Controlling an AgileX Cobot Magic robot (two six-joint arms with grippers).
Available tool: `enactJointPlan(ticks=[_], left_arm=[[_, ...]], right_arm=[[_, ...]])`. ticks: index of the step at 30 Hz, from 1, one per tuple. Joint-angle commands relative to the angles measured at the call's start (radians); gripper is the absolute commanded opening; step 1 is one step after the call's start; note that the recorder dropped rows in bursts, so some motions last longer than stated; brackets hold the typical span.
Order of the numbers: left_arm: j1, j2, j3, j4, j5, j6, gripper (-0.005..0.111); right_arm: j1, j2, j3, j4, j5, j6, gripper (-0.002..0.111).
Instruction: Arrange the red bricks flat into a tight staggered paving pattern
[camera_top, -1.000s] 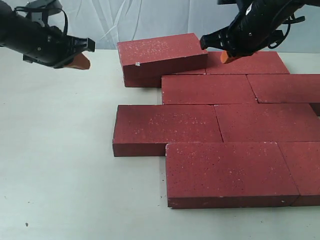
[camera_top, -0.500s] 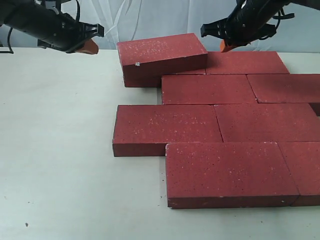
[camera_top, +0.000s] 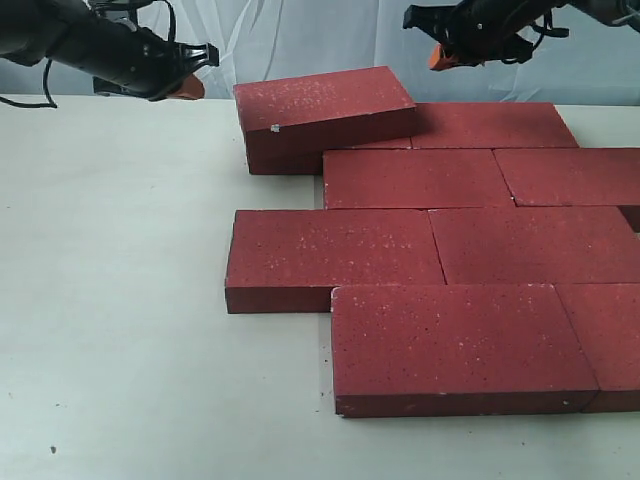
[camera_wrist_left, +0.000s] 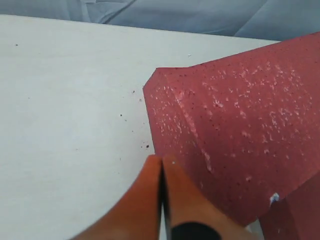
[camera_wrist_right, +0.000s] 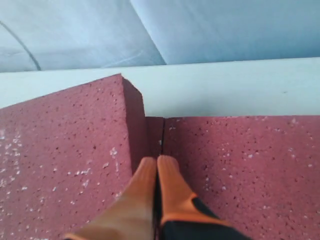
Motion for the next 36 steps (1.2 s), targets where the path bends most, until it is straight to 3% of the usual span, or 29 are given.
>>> enactJointPlan(ticks=[1, 8, 21, 29, 36], left_arm=[[0.005, 0.064, -0.071, -0.006, 0.004, -0.095, 0.000], [0.005, 0.174, -0.182, -0.008, 0.066, -0.151, 0.000], [-0.016, 0.209, -0.207, -0.015, 0.113, -0.155, 0.000], [0.062, 0.174, -0.289, 0.063, 0.239, -0.155, 0.000], [0.145, 0.164, -0.296, 0.077, 0.345, -0.180, 0.000]], right_arm=[[-0.006, 0.061, -0.055, 0.023, 0.023, -0.025, -0.001], [-0.008, 0.131, -0.074, 0.127, -0.027, -0.059, -0.001], [-0.004, 0.150, -0.074, 0.384, 0.057, -0.262, -0.001], [0.013, 0.136, -0.074, 0.467, 0.159, -0.333, -0.001], [0.100, 0.136, -0.074, 0.464, 0.180, -0.348, -0.001]])
